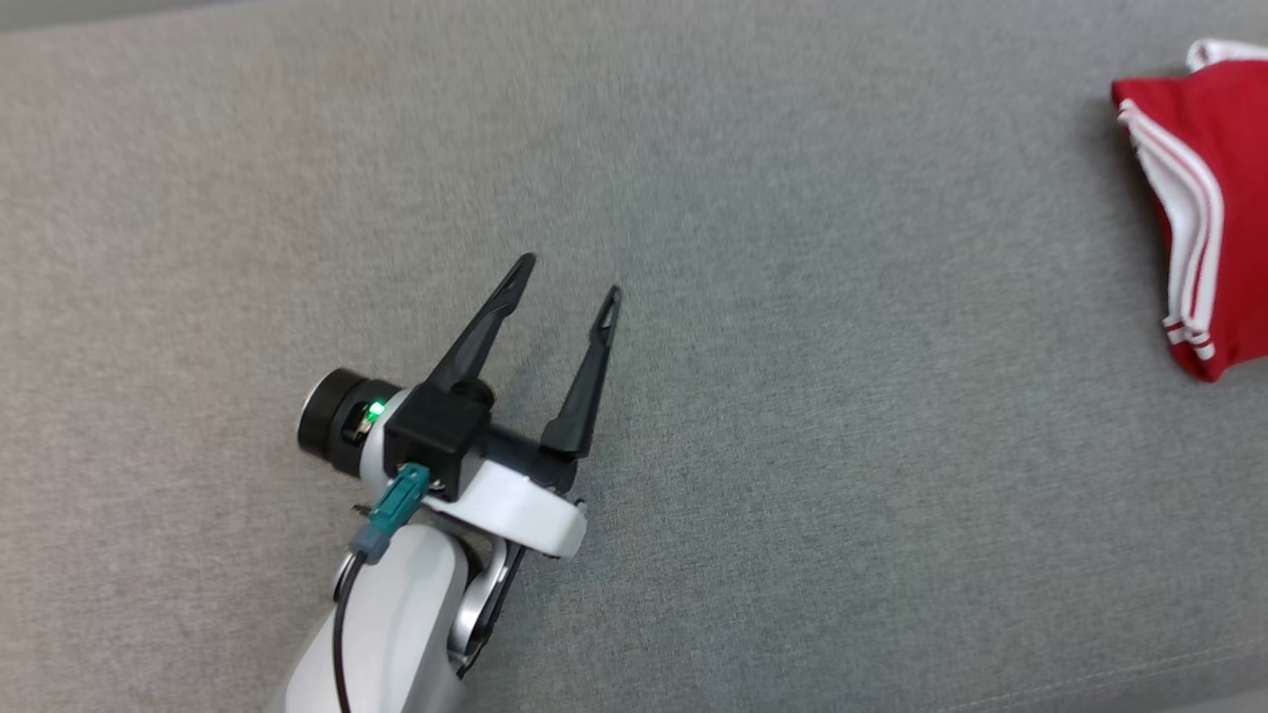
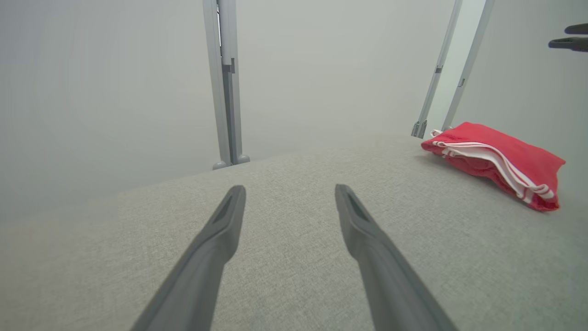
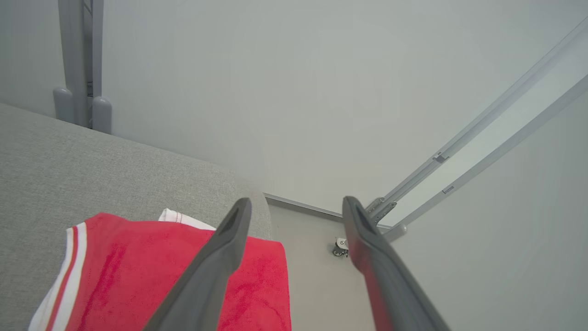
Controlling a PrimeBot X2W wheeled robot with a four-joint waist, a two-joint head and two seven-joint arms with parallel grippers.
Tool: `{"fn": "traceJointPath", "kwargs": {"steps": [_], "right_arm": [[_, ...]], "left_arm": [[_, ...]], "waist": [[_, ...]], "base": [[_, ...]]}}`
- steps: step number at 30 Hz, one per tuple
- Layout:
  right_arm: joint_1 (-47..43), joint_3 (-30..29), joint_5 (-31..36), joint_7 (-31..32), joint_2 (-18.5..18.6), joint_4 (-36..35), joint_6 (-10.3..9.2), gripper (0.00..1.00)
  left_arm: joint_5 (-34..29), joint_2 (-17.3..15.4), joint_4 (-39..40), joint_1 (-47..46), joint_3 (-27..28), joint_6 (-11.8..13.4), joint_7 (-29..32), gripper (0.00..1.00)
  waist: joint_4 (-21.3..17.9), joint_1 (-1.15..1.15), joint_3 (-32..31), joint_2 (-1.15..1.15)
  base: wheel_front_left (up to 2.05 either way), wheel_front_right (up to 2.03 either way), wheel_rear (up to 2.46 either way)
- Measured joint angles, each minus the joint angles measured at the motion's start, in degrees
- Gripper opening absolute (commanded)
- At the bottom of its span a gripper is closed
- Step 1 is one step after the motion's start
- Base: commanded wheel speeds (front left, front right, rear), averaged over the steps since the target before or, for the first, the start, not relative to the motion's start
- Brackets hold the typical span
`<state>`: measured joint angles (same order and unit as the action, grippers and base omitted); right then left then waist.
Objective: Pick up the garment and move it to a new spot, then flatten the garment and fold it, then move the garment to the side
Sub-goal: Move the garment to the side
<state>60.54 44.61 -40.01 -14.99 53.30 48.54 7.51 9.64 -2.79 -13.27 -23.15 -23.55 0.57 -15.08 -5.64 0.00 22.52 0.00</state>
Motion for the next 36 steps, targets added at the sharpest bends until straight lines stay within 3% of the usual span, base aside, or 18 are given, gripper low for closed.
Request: {"fn": "traceJointPath", "kwargs": {"steps": [8,15,19,26,33,36], "right_arm": [[-5.74,-3.37,1.02,0.0,-3.21,-8.37,0.0,1.0],[-15.51,-13.45,5.14,0.0,-8.11,-17.91,-0.01,1.0],[-23.97,-22.14,9.05,0.0,-13.45,-24.47,0.0,1.0],[-39.16,-34.76,16.28,0.0,-25.95,-34.54,-0.01,1.0],[-48.91,-39.24,22.52,0.0,-36.71,-40.57,-0.01,1.0],[-51.57,-39.4,25.52,0.0,-39.69,-42.12,-0.01,1.0]], "left_arm": [[-0.15,-0.02,2.16,6.36,5.52,-0.09,0.0,1.0],[0.48,0.01,3.89,11.35,8.96,-0.02,0.0,1.0],[1.29,-0.05,4.9,14.15,11.05,0.53,-0.01,1.0],[1.52,-0.04,4.95,18.09,13.82,0.62,0.0,1.0],[2.18,-0.02,5.24,21.11,16.13,1.54,0.0,1.0],[2.25,-0.03,5.02,22.09,16.59,1.87,0.0,1.0]], "waist": [[0.31,0.0,-7.51,0.0],[1.21,0.0,-12.27,0.0],[2.0,0.0,-14.47,0.0],[3.43,0.0,-17.99,0.0],[4.04,0.0,-20.57,0.0],[4.2,0.0,-20.97,0.0]], "base": [[0.0,0.0,0.0],[0.0,0.0,0.0],[0.0,0.0,0.0],[0.0,0.0,0.0],[0.0,0.0,0.0],[0.0,0.0,0.0]]}}
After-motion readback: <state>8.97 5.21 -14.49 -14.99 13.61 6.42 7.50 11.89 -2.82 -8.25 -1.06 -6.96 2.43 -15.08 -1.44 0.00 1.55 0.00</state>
